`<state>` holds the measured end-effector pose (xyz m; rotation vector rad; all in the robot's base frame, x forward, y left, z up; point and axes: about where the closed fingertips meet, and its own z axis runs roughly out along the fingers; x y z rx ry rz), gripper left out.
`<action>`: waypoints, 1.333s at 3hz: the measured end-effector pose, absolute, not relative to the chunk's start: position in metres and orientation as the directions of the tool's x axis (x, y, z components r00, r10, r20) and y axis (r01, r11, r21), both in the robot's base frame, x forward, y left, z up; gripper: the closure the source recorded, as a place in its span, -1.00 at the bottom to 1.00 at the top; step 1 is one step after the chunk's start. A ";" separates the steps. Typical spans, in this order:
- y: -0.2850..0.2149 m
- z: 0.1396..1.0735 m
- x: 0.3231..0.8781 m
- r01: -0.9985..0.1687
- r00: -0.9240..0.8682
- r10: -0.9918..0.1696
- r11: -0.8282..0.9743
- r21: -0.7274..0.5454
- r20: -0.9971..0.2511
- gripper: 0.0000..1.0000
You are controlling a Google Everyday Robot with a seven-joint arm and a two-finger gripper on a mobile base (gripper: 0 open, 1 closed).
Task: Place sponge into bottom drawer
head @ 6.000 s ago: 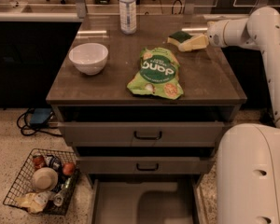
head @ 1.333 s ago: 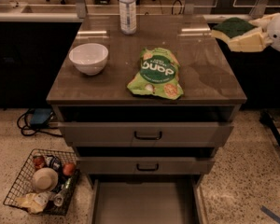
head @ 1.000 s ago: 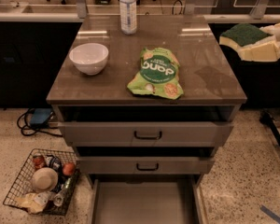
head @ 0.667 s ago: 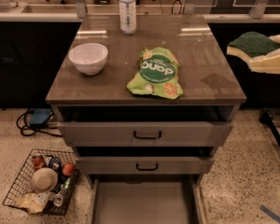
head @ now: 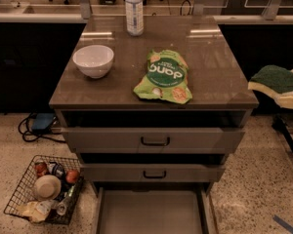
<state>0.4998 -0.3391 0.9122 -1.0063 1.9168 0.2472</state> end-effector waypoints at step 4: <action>-0.362 0.839 0.426 -0.850 -0.233 -0.589 0.510 -0.133 -0.774 1.00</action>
Offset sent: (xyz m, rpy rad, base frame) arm 0.0004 0.0124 -0.0185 0.0463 0.0348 0.0542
